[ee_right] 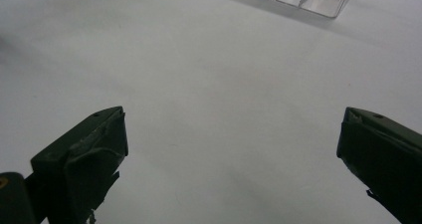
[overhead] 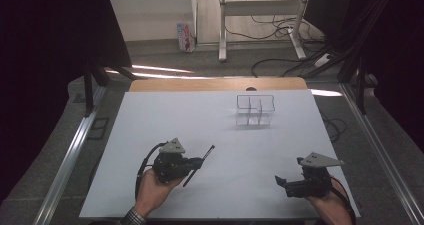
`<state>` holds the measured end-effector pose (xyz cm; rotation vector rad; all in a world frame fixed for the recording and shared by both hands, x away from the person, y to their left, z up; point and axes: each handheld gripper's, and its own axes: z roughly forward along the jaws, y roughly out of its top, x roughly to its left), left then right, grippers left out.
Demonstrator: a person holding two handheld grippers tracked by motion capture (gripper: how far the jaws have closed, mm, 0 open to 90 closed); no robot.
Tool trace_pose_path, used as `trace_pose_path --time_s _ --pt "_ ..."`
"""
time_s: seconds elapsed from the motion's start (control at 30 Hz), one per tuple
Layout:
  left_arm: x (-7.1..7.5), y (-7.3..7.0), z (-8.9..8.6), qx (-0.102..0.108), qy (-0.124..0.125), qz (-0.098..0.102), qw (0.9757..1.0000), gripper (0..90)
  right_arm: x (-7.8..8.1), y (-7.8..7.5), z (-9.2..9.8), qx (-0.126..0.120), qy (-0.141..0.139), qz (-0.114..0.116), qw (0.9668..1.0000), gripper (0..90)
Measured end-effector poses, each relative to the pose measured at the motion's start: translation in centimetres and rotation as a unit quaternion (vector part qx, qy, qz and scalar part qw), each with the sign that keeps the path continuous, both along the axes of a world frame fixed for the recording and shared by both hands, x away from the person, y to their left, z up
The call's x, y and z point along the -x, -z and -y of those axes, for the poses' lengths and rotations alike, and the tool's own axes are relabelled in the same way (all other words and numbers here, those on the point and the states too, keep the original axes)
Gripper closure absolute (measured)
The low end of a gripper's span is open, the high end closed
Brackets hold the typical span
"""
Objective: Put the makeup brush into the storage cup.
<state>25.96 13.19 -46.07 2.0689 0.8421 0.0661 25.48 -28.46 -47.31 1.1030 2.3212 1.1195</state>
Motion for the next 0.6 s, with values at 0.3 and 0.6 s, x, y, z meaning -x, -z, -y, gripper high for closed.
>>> trace_pose_path --time_s 0.3,0.6 --pt "0.9 -0.1 -0.9 0.056 0.005 0.014 0.9983 84.0 0.1 -0.3 -0.1 -0.015 -0.011 0.002 0.9998 0.0" --pt "2.2 0.1 -1.1 0.073 0.003 0.045 0.9963 83.9 0.2 -1.0 -0.8 -0.046 -0.026 0.018 0.9984 0.0"
